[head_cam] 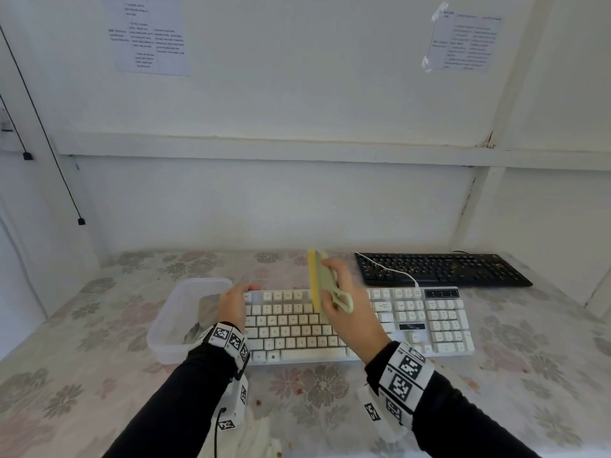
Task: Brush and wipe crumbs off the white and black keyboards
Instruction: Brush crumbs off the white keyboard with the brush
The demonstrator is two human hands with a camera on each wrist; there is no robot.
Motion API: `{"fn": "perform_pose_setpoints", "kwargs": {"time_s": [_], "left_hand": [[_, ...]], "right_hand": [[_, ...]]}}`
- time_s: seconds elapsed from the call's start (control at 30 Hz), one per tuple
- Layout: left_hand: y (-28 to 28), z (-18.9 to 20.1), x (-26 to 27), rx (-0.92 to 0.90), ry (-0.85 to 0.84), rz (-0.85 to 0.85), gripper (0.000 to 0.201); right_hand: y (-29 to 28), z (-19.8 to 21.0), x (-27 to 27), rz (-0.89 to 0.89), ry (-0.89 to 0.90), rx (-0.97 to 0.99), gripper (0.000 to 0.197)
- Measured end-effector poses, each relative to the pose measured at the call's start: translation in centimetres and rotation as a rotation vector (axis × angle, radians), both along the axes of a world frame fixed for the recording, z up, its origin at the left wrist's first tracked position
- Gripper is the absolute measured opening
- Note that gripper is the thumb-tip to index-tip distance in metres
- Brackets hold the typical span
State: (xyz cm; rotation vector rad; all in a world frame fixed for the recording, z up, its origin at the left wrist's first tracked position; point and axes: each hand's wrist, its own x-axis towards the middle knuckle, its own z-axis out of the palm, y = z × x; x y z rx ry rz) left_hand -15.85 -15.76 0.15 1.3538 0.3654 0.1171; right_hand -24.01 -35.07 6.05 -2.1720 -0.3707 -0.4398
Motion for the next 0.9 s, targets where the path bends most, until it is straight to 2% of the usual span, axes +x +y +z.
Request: {"fn": "perform_pose_setpoints", "kwargs": {"time_s": [0.17, 0.27, 0.33, 0.5, 0.6, 0.77, 0.83, 0.9], "left_hand": [[-0.2, 0.2, -0.2, -0.017, -0.006, 0.010, 0.026], [-0.2, 0.2, -0.3, -0.020, -0.008, 0.016, 0.025], [-0.2, 0.3, -0.5, -0.017, -0.009, 0.019, 0.024], [-0.2, 0.5, -0.6, 0.005, -0.002, 0.000, 0.022], [-0.3, 0.6, -0.6, -0.012, -0.010, 0.015, 0.024], [-0.3, 0.9, -0.9, -0.003, 0.011, 0.008, 0.024], [-0.4, 1.1, -1.2, -0.014, 0.015, 0.004, 0.021], [-0.4, 1.5, -1.6, 0.003, 0.010, 0.013, 0.019]], "right_hand": [[-0.7, -1.2, -0.6, 0.011, 0.217, -0.157, 0.054], [-1.4, -0.4, -0.9, -0.003, 0.313, -0.248, 0.057], [-1.8, 0.6, -0.8, -0.026, 0.357, -0.193, 0.056], [-1.1, 0.9, -0.3, -0.111, 0.082, 0.008, 0.048], [-0.9, -0.1, -0.6, -0.124, 0.152, 0.024, 0.041], [-1.6, -0.5, -2.1, -0.111, 0.361, -0.118, 0.028], [-1.9, 0.0, -2.2, -0.126, 0.360, -0.086, 0.022], [-1.9, 0.6, -1.8, -0.145, 0.255, 0.041, 0.023]]}}
